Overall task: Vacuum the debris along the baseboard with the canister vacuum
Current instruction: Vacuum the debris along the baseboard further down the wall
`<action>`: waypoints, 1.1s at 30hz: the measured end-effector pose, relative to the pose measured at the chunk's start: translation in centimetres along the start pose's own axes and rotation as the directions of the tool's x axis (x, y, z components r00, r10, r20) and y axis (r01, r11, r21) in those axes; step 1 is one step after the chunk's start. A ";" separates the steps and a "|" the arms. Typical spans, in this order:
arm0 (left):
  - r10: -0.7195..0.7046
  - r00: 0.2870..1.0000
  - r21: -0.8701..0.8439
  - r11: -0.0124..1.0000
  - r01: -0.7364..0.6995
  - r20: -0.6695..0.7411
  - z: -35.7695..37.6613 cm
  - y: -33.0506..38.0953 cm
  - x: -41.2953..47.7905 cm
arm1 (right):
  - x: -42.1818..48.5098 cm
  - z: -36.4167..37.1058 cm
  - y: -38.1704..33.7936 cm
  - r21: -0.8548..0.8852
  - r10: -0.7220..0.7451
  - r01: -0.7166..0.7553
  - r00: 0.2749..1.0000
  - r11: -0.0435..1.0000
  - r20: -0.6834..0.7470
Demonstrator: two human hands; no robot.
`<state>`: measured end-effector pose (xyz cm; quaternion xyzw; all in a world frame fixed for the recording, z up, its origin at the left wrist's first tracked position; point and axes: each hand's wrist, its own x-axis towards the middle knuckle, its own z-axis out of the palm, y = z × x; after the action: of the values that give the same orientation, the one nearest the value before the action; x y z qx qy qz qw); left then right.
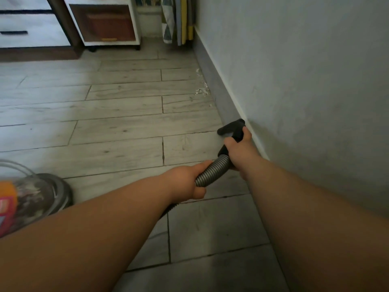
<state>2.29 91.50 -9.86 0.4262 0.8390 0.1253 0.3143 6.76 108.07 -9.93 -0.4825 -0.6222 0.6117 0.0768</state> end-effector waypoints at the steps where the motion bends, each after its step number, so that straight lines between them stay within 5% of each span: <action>1: 0.002 1.000 0.010 1.000 -0.002 -0.010 0.0 -0.4 -0.3 | -0.3 0.5 -0.1 -0.011 -0.002 0.002 1.000 1.000 0.011; 22: -0.194 0.978 -0.005 0.981 0.194 -0.072 -2.2 -8.3 -11.2 | -5.7 12.1 -0.9 -0.055 0.044 -0.025 0.921 0.998 0.386; 33: -0.261 0.951 -0.125 0.962 0.242 -0.168 -1.6 -11.1 -12.4 | -6.0 15.7 -0.8 0.043 -0.065 0.054 0.944 0.998 0.323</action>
<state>-0.29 75.02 -8.68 0.2855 0.9042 0.1659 0.2710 -1.26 93.33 -10.08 -0.3550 -0.6305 0.6903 0.0000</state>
